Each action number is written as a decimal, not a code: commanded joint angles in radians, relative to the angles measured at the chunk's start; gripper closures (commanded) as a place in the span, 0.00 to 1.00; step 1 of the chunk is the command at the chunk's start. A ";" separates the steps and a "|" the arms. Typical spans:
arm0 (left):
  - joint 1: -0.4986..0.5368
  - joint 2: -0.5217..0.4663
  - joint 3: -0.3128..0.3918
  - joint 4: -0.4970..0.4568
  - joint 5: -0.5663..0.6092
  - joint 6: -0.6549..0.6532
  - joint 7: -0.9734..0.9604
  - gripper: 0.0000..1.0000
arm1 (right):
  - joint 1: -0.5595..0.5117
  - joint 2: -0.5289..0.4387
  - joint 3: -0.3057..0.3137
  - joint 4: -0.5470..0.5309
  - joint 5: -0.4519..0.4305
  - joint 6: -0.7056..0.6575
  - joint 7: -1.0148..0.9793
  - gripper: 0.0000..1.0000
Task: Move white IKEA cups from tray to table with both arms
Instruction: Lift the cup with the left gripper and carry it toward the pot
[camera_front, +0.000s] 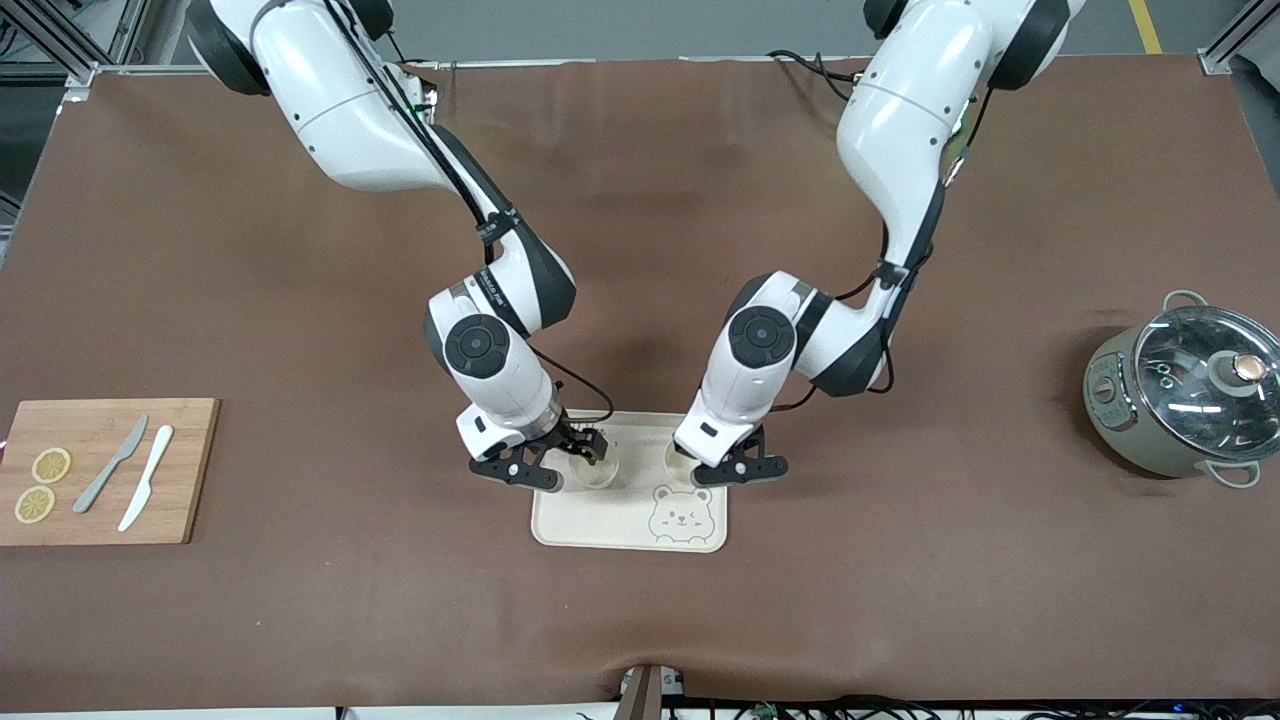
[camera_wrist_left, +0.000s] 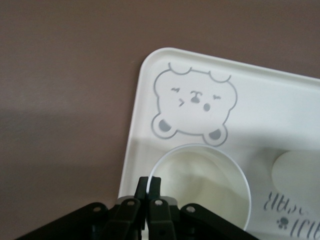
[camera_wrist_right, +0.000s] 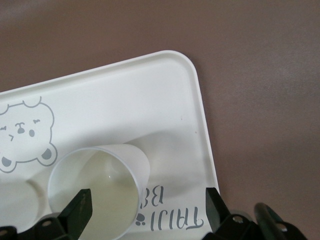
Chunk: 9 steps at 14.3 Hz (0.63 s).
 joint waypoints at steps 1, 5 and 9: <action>0.029 -0.257 0.004 -0.298 0.017 0.033 0.047 1.00 | 0.019 0.027 -0.013 0.019 -0.020 0.019 0.033 0.00; 0.110 -0.538 0.001 -0.630 0.017 0.134 0.174 1.00 | 0.020 0.046 -0.013 0.019 -0.041 0.035 0.033 0.00; 0.202 -0.726 -0.001 -0.855 0.017 0.166 0.326 1.00 | 0.020 0.058 -0.013 0.019 -0.055 0.052 0.034 0.00</action>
